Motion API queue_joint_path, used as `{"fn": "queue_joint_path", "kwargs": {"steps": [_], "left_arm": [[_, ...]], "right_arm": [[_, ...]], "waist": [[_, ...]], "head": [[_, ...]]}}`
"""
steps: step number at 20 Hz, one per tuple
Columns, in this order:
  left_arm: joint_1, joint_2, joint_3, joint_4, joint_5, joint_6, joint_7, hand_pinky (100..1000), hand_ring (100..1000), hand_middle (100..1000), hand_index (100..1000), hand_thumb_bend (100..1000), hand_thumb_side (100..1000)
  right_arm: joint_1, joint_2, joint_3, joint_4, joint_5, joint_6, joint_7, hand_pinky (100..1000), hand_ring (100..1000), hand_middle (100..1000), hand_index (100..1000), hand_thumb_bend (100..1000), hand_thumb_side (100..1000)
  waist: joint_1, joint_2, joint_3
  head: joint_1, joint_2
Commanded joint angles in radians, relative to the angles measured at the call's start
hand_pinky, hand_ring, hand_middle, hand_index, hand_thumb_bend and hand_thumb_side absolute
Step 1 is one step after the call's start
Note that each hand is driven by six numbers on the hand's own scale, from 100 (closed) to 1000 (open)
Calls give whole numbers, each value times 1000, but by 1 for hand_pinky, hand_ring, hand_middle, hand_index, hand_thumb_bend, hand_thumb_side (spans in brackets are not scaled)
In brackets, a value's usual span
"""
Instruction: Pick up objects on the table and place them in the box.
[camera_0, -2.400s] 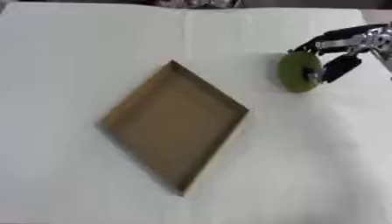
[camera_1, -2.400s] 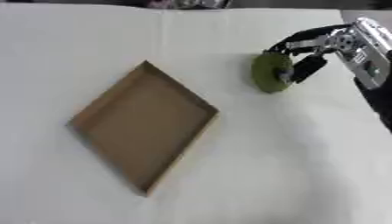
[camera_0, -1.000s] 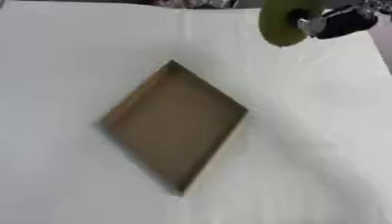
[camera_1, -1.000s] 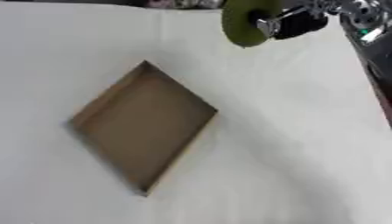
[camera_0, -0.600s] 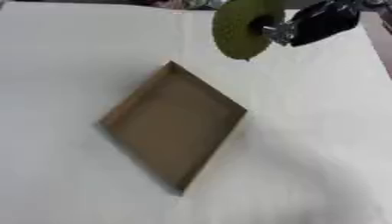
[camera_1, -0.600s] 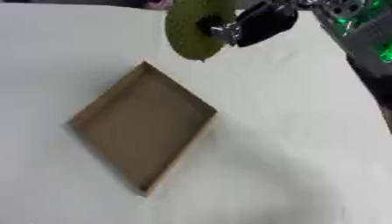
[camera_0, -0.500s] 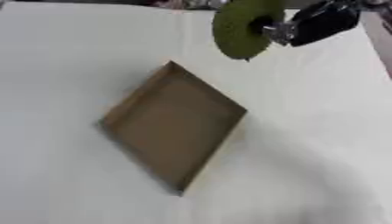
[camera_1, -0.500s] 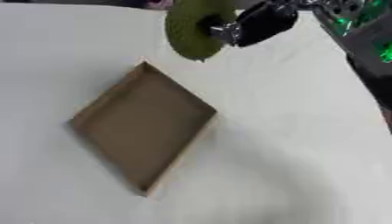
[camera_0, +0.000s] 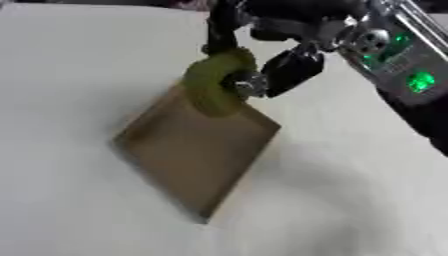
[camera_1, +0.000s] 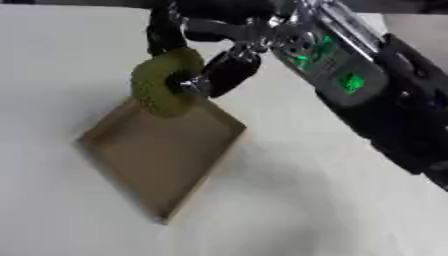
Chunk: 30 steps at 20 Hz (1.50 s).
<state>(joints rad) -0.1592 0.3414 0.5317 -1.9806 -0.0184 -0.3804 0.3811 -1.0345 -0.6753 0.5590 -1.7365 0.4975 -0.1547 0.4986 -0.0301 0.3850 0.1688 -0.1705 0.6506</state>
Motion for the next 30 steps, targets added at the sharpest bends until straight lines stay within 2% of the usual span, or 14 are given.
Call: {"fn": "queue_joint_path", "kwargs": {"steps": [1, 5, 12, 14, 18, 19, 20, 22, 23, 24, 26, 27, 30], "left_arm": [[-6, 28, 3, -19, 3, 0, -5, 692, 706, 655, 815, 100, 617], [-7, 26, 2, -19, 4, 1, -8, 692, 706, 655, 815, 100, 617], [-8, 22, 2, -19, 5, 3, -9, 691, 705, 655, 815, 100, 616], [-8, 22, 3, -19, 5, 3, -8, 691, 705, 655, 815, 100, 616], [-9, 22, 2, -19, 5, 4, -8, 691, 705, 655, 814, 100, 615], [-9, 23, 2, -19, 5, 4, -8, 691, 705, 655, 814, 100, 615], [-9, 22, 2, -19, 4, 5, -8, 691, 706, 655, 814, 100, 616], [-8, 22, 3, -19, 4, 4, -7, 691, 706, 655, 814, 100, 615], [-8, 23, 3, -19, 4, 4, -7, 691, 706, 655, 815, 100, 615], [-8, 23, 3, -19, 4, 4, -7, 692, 706, 655, 815, 100, 615], [-8, 23, 3, -19, 3, 5, -6, 692, 706, 655, 815, 100, 615], [-8, 23, 3, -19, 2, 5, -6, 692, 706, 655, 814, 100, 615], [-7, 23, 4, -19, 1, 5, -4, 692, 706, 656, 814, 100, 615]], "right_arm": [[-11, 24, 20, 43, 81, -22, -8, 727, 562, 507, 565, 100, 113], [9, 60, 39, 102, 161, -32, -24, 730, 583, 543, 593, 100, 119], [47, 108, 71, 183, 249, -66, -29, 740, 633, 601, 632, 100, 123], [53, 115, 75, 199, 259, -79, -24, 748, 662, 634, 666, 100, 122], [59, 113, 72, 210, 260, -100, -11, 786, 765, 792, 845, 100, 167], [60, 111, 71, 211, 258, -109, -4, 789, 769, 796, 854, 100, 165], [61, 108, 67, 212, 256, -120, 4, 811, 794, 823, 893, 100, 150], [62, 100, 54, 209, 253, -141, 16, 836, 821, 843, 914, 100, 192], [63, 94, 46, 206, 250, -150, 18, 849, 833, 852, 924, 100, 264], [64, 88, 37, 201, 244, -160, 19, 857, 833, 857, 939, 100, 402], [66, 68, 14, 189, 216, -181, 22, 854, 817, 853, 939, 100, 482], [66, 58, -2, 180, 198, -186, 20, 854, 813, 852, 938, 100, 496], [69, 21, -65, 135, 156, -172, -2, 848, 801, 839, 923, 100, 371]], "waist": [[6, -24, 3], [6, -23, 6], [6, -22, 13], [5, -21, 15], [4, -22, 15], [4, -22, 15], [4, -23, 15], [4, -23, 16], [4, -23, 15], [4, -23, 15], [4, -23, 14], [4, -23, 13], [5, -23, 9]], "head": [[-6, -1], [-8, 0], [-13, -1], [-13, -1], [-13, -1], [-13, -2], [-13, -3], [-12, -4], [-11, -4], [-11, -4], [-9, -5], [-9, -5], [-6, -5]]}}
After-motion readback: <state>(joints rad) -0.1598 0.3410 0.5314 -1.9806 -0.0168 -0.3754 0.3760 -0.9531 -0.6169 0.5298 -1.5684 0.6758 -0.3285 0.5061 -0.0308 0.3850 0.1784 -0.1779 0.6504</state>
